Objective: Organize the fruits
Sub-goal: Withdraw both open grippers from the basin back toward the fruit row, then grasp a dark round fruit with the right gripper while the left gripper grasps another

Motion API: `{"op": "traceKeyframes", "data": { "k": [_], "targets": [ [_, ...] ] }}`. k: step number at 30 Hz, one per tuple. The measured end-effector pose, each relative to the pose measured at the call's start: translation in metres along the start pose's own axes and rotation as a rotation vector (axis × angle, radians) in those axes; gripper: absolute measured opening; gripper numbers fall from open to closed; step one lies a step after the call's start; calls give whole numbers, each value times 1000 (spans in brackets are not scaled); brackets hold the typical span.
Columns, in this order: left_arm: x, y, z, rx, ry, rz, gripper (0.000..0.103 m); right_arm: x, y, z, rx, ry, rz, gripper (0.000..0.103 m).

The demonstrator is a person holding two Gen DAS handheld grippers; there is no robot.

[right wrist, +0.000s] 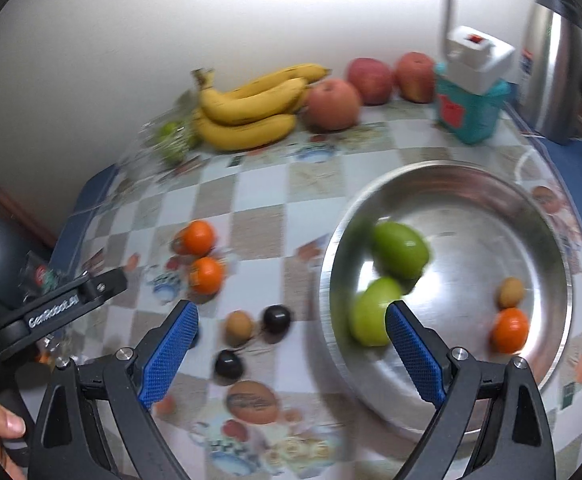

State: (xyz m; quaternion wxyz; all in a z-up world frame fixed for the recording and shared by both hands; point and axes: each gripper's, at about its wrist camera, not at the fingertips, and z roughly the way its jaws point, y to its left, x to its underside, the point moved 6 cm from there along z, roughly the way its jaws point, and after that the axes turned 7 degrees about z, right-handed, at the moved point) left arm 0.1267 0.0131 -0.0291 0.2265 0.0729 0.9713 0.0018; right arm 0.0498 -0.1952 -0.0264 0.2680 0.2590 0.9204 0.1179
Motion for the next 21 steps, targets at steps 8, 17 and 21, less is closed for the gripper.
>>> {"op": "traceKeyframes", "data": {
  "k": [8, 17, 21],
  "targets": [
    [3, 11, 0, -3, 20, 10, 103, 18, 36, 13, -43, 50, -78, 95],
    [14, 7, 18, 33, 87, 12, 102, 34, 43, 30, -28, 112, -98, 95],
    [17, 4, 25, 52, 110, 15, 102, 38, 46, 36, -32, 129, -102, 95]
  ]
}}
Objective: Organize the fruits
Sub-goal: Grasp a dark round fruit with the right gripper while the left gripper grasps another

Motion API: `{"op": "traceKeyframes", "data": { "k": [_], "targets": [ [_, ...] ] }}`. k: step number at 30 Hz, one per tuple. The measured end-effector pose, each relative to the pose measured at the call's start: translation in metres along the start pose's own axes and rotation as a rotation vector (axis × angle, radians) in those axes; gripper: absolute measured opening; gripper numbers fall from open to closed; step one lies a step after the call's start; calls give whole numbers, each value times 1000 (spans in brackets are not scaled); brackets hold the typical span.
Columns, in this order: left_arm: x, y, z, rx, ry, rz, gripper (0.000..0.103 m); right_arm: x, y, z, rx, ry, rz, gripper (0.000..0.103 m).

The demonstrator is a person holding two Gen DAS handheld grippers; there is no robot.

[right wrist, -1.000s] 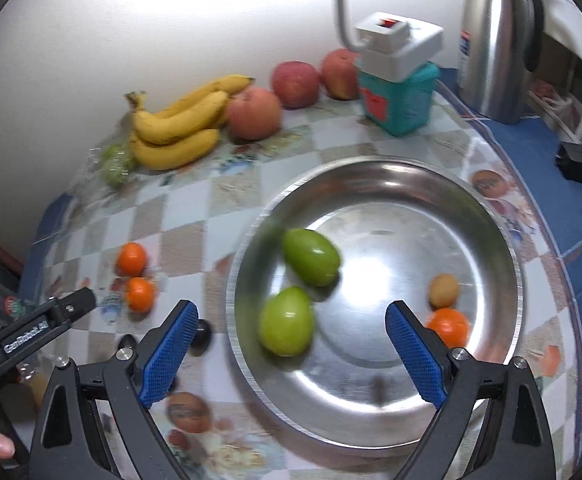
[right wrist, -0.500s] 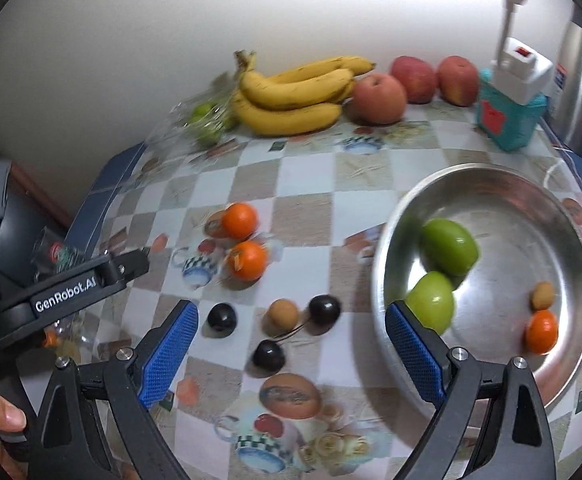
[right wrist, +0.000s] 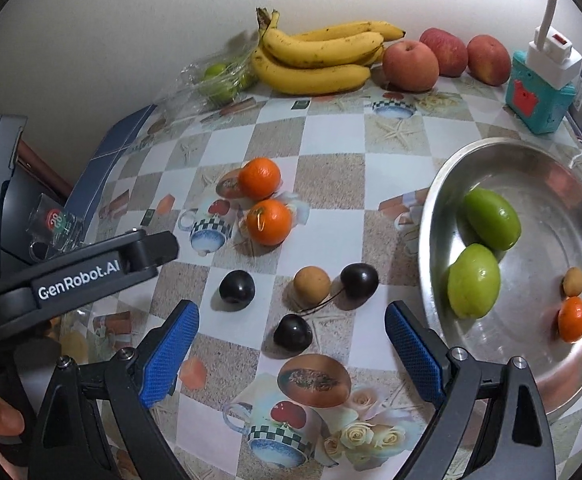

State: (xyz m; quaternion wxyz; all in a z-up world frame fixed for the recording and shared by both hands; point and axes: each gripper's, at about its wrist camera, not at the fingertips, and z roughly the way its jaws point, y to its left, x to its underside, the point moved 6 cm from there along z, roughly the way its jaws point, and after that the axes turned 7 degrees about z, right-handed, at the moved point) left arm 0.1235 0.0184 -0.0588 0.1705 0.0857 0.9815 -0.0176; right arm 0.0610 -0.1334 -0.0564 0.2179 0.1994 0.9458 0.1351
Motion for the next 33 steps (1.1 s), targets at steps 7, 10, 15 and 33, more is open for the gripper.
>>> {"op": "traceKeyframes", "data": {
  "k": [7, 10, 15, 33],
  "targets": [
    [4, -5, 11, 34, 38, -1, 101, 7, -1, 14, 10, 45, 2, 93],
    [5, -8, 15, 41, 48, 2, 101, 9, -3, 20, 16, 61, 7, 92],
    [9, -15, 25, 53, 80, 24, 101, 13, -7, 29, 39, 83, 8, 90],
    [14, -38, 48, 91, 125, 65, 101, 21, -5, 44, 102, 112, -53, 70]
  ]
}}
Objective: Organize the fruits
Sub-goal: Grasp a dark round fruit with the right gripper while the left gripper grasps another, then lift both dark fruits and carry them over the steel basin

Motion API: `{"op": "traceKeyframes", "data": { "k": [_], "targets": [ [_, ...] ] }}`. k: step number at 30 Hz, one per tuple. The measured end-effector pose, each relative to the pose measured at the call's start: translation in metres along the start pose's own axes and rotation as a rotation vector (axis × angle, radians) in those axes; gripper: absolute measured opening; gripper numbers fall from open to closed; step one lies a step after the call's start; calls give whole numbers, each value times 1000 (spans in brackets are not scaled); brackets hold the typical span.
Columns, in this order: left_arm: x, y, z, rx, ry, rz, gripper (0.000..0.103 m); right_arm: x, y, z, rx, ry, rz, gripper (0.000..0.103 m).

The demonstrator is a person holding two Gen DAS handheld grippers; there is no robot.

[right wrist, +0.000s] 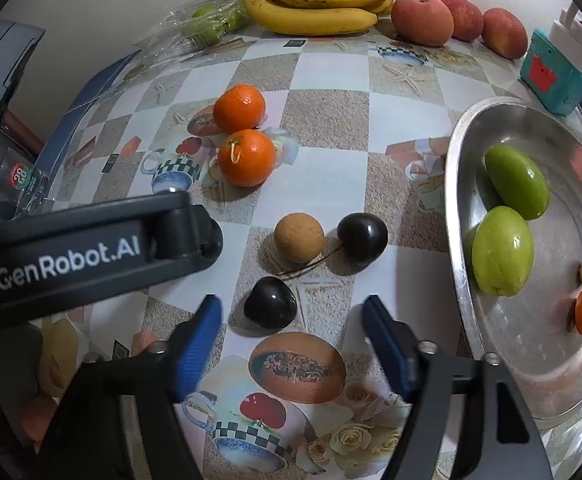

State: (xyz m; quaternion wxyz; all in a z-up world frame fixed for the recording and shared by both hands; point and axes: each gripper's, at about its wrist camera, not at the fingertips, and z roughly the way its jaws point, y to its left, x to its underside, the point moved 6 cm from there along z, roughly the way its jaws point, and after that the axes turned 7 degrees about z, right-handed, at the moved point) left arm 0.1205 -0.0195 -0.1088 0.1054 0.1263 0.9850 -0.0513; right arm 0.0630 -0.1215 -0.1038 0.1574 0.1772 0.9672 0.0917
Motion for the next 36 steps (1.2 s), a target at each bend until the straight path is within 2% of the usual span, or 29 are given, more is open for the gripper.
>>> {"op": "traceKeyframes", "data": {
  "k": [2, 4, 5, 11, 16, 22, 27, 36],
  "targets": [
    [-1, -2, 1, 6, -1, -1, 101, 0, 1, 0, -3, 1, -5, 66],
    [-1, -3, 2, 17, 2, 1, 92, 1, 4, 0, -3, 0, -17, 57],
    [0, -3, 3, 24, 6, 2, 91, 1, 5, 0, -7, -1, -19, 53],
    [-2, -15, 9, 77, 11, 13, 76, 1, 11, 3, -32, 1, -28, 46],
    [-6, -27, 11, 105, 14, 34, 55, 0, 13, 4, -40, -1, -25, 37],
    [-7, -33, 14, 123, 23, 48, 38, 2, 10, 1, -43, -1, -21, 29],
    [-9, -34, 14, 128, 16, 47, 31, 3, 8, -1, -56, 2, -12, 28],
    [-7, -29, 6, 135, 4, 33, 30, 3, 8, -4, -76, 4, -4, 28]
  ]
}}
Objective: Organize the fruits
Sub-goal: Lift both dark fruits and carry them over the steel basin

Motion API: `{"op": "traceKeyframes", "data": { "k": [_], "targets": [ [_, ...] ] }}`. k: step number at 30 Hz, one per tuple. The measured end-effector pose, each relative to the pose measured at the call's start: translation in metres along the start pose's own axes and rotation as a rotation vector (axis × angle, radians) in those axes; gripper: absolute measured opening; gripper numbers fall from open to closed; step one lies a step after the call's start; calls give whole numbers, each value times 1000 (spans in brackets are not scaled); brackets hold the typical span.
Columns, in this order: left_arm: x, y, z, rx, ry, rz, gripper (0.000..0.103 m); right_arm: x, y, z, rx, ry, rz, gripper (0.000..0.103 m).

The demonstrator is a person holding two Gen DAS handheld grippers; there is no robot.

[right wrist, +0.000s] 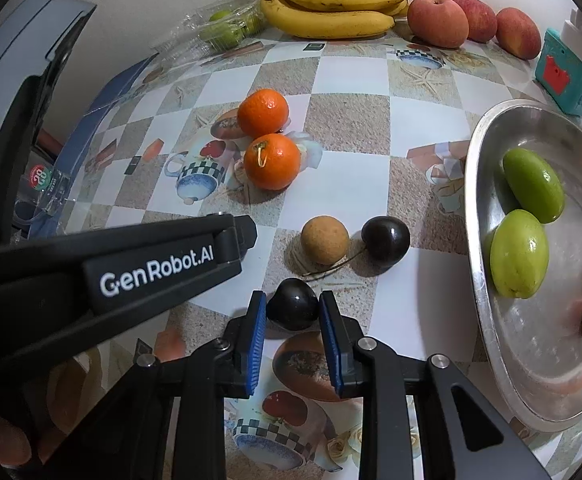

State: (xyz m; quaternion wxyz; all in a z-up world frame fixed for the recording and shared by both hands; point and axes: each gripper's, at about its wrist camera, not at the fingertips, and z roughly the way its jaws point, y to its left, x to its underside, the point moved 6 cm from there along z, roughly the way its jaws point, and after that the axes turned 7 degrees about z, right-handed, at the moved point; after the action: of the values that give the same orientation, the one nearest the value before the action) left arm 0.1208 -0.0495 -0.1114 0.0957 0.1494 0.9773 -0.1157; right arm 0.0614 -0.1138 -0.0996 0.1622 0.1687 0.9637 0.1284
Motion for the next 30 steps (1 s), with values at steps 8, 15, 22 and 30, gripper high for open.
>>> {"op": "traceKeyframes", "data": {
  "k": [8, 15, 22, 30],
  "targets": [
    [-4, 5, -19, 5, -50, -18, 30, -1, -3, -8, -34, -3, 18, 27],
    [-7, 8, -37, 2, -96, -28, 30, -6, -5, -20, -68, -29, 45, 27],
    [-10, 10, -59, -5, -149, -34, 30, -11, -6, -43, -99, -81, 61, 27],
    [-13, 8, -66, -12, -170, -33, 30, -15, -13, -55, -94, -109, 87, 27]
  ]
}}
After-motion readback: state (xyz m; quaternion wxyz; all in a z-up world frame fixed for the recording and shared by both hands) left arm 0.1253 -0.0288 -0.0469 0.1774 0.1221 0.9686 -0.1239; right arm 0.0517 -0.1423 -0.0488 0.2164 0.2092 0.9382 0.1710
